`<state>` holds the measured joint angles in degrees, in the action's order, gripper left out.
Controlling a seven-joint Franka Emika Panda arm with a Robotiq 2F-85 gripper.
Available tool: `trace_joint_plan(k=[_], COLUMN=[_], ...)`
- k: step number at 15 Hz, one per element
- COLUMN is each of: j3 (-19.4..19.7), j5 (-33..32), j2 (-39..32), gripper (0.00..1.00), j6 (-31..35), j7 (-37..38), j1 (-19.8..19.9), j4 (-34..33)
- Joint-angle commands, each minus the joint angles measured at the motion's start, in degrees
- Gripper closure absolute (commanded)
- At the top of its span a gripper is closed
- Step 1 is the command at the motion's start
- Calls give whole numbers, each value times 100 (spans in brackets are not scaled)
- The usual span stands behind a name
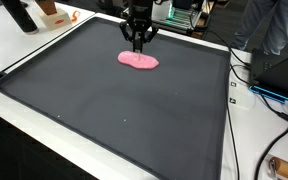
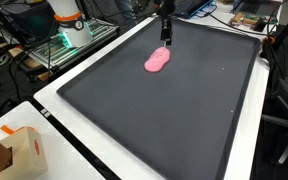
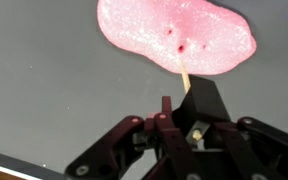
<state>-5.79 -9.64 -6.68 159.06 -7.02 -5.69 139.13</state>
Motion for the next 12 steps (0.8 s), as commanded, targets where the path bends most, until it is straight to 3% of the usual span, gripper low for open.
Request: trace_joint_plan(k=[1,6,12], j3=[50,-90,-369], j5=[-371,-816,-782], j2=[504,1025,1502], gripper=[94,94,94], j6=[-338,-844,-1580], j7=[393,849,1042], j1=[-120,-164,-205], j4=[133,109,25])
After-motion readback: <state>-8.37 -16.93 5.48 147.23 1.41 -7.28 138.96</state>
